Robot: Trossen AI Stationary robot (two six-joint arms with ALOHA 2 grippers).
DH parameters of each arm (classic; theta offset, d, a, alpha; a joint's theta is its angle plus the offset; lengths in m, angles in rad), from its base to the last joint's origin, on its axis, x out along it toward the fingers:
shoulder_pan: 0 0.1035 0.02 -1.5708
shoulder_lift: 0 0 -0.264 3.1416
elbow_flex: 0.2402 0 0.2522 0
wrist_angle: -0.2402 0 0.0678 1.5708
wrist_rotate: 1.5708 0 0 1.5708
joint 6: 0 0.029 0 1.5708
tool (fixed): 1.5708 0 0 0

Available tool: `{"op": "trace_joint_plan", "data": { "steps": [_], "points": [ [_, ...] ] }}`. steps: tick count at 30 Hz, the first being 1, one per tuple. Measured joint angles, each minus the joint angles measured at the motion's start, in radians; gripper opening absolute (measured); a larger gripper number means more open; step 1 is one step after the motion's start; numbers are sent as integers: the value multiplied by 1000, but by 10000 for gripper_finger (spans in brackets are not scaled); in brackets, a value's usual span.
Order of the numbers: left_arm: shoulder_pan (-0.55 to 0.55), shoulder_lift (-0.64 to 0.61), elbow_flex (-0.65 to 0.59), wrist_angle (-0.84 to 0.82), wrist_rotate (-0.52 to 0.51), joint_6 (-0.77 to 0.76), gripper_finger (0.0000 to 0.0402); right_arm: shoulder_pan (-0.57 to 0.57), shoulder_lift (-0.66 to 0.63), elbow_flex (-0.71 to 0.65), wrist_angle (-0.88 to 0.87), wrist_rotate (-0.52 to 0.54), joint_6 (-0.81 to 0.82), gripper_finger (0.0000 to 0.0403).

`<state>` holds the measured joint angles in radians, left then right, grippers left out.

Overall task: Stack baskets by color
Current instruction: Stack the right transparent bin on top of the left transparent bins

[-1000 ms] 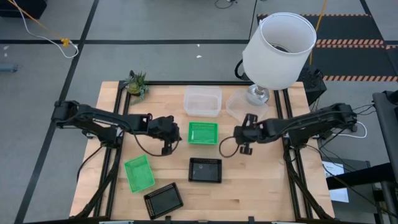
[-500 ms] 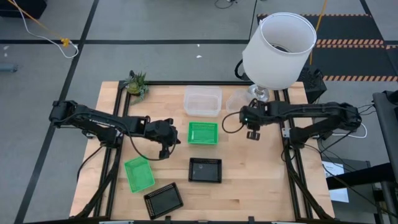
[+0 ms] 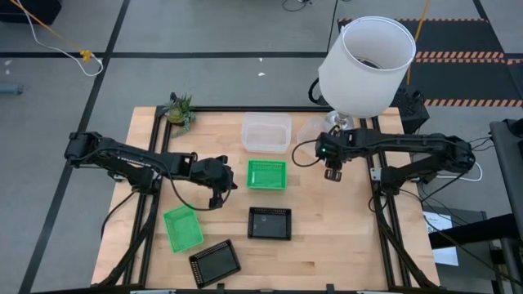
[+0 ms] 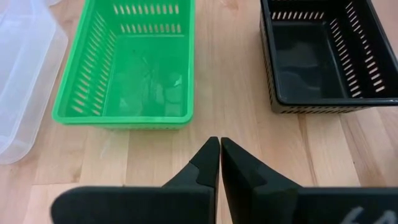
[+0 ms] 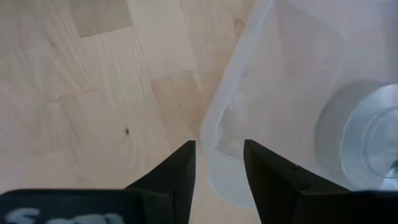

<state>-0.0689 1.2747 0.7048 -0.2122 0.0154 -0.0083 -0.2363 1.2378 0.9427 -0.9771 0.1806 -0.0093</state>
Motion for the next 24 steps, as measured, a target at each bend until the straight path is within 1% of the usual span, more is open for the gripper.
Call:
{"op": "trace_joint_plan", "data": {
  "steps": [5, 11, 16, 20, 24],
  "points": [
    [0, 0, 0, 0, 0, -4, 19, 0, 0, -75, 6, 1, -2, 133],
    [0, 0, 0, 3, 0, -4, 19, 0, 0, -183, 86, 7, -8, 133],
    [0, 0, 0, 6, 0, -4, 19, 1, 0, -198, 111, 28, -10, 126],
    [0, 0, 0, 8, 0, -3, 19, 3, -4, -198, 108, 27, -4, 94],
    [0, 0, 0, 8, 0, 2, 19, 3, -6, -197, 98, 23, 4, 34]
  ]
}}
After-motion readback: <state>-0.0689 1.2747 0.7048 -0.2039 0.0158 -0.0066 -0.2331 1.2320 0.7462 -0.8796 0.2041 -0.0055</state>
